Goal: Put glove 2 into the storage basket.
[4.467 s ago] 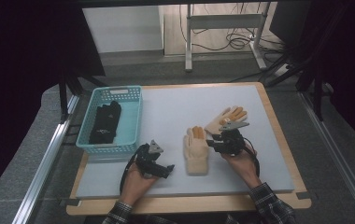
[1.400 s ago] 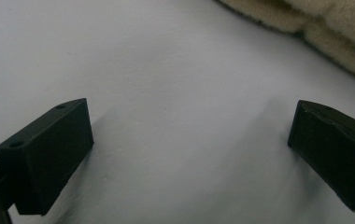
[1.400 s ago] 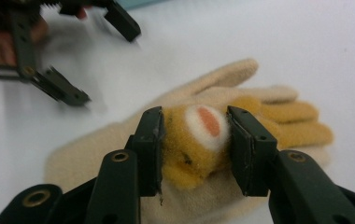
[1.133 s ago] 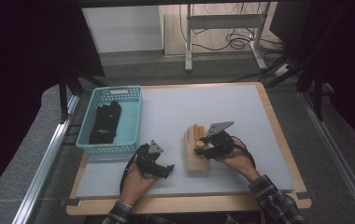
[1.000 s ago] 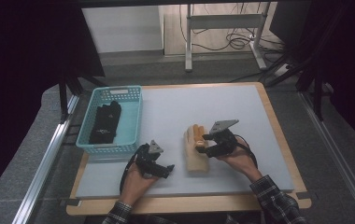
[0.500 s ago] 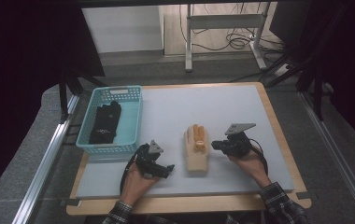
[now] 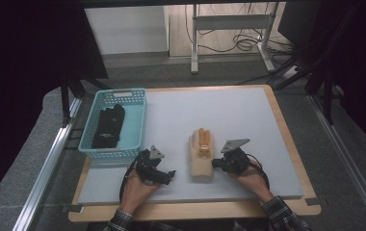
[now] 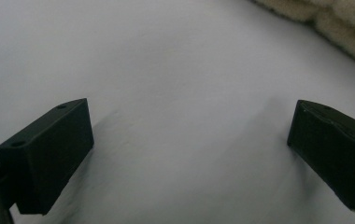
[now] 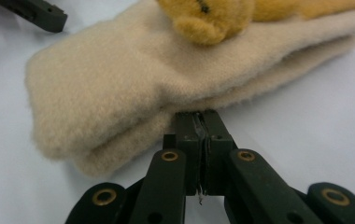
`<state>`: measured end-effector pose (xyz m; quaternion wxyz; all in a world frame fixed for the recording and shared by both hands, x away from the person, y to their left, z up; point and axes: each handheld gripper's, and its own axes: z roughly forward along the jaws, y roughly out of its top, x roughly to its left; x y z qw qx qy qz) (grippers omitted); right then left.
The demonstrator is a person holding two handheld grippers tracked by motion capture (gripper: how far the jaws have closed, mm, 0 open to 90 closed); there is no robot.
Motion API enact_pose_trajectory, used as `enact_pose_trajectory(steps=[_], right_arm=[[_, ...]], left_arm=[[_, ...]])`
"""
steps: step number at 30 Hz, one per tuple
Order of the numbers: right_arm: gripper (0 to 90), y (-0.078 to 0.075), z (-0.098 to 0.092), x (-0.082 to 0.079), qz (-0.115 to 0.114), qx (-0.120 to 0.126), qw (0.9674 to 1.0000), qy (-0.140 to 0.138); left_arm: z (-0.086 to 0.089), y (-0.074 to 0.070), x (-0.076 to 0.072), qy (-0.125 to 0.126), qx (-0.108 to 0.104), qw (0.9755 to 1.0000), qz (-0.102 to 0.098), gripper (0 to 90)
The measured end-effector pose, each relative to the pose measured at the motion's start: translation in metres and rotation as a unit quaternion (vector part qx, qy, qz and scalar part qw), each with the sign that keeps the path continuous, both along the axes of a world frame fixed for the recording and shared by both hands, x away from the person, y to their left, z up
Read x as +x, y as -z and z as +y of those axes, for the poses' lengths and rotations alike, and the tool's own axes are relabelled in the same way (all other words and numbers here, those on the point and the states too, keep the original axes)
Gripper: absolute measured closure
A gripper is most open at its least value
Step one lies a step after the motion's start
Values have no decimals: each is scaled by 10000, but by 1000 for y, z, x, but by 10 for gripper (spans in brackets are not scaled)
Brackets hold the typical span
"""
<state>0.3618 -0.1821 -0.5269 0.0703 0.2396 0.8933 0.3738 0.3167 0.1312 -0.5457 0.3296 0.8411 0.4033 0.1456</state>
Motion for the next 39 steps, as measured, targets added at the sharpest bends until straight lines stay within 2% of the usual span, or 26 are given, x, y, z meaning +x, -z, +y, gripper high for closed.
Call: enact_pose_trajectory(steps=[7, 14, 18, 20, 23, 29, 34, 39], right_arm=[[863, 1, 19, -4, -17, -30, 9998, -180], [850, 2, 45, -7, -126, -98, 9993, -332], [845, 3, 59, -6, -186, -112, 9991, -367], [842, 4, 65, -5, -191, -94, 9991, -372], [834, 4, 69, -3, -172, -64, 9991, -375], [784, -1, 59, -7, -198, -36, 9992, -344], [706, -10, 36, -3, -357, 18, 9994, -38], [587, -19, 7, -1, -460, 110, 9985, 285]], left_arm=[[7, 0, -3, -37, 62, 10000, 14, 0], [15, 2, -4, -40, -30, 10000, 26, 0], [20, 1, -4, -97, 47, 9999, 53, 0], [24, 2, -4, -102, -5, 9999, 84, 0], [25, 4, -5, -65, -82, 9999, 6, 0], [26, 4, -5, -92, -102, 9999, 11, 0], [26, 4, -5, -88, -118, 9999, -8, 0], [26, 5, -5, -103, -154, 9998, -13, 0]])
